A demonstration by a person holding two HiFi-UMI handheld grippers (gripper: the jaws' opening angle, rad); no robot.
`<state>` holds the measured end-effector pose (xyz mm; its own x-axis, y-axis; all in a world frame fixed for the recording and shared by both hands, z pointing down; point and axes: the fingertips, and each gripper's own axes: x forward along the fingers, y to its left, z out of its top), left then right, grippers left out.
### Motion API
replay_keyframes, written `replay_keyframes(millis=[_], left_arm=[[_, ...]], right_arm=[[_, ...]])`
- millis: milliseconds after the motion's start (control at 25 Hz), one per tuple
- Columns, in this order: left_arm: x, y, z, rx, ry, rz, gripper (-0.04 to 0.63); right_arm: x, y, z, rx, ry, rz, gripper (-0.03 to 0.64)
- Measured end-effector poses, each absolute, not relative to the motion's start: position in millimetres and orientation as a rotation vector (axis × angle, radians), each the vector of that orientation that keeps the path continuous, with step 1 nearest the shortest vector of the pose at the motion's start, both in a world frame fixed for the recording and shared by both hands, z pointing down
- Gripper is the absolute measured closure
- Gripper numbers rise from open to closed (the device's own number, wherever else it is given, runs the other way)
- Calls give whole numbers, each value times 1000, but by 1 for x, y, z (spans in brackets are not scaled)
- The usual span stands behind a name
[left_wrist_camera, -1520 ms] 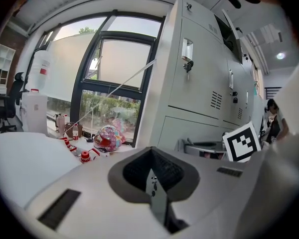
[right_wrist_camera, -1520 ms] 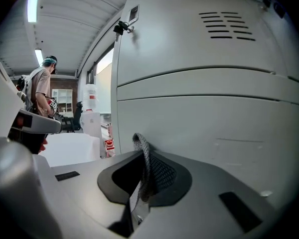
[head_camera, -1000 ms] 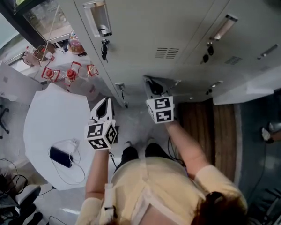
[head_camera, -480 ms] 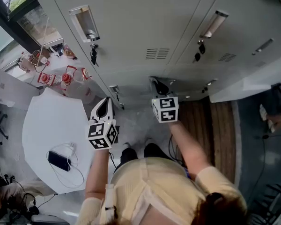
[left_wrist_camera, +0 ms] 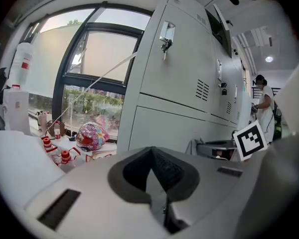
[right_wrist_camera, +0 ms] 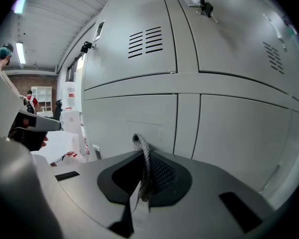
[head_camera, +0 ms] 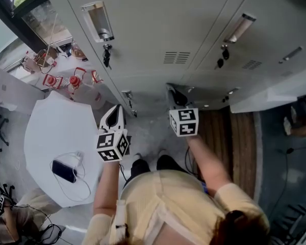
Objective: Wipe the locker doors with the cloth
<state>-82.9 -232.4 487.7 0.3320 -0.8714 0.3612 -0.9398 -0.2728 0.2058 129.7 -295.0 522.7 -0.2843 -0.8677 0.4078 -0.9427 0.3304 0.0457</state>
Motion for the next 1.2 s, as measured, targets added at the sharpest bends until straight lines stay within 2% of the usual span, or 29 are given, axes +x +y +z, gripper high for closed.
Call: replay_keyframes(millis=[720,1200], left_arm=[[-162,-193,517,2030,-1772,243,594],[-195,-188,529,1961,-1833,228,594]], right_arm=[[-19,-276,554,1229,-2442,359,597],[-54,-298,570,1206,-2440,338,597]])
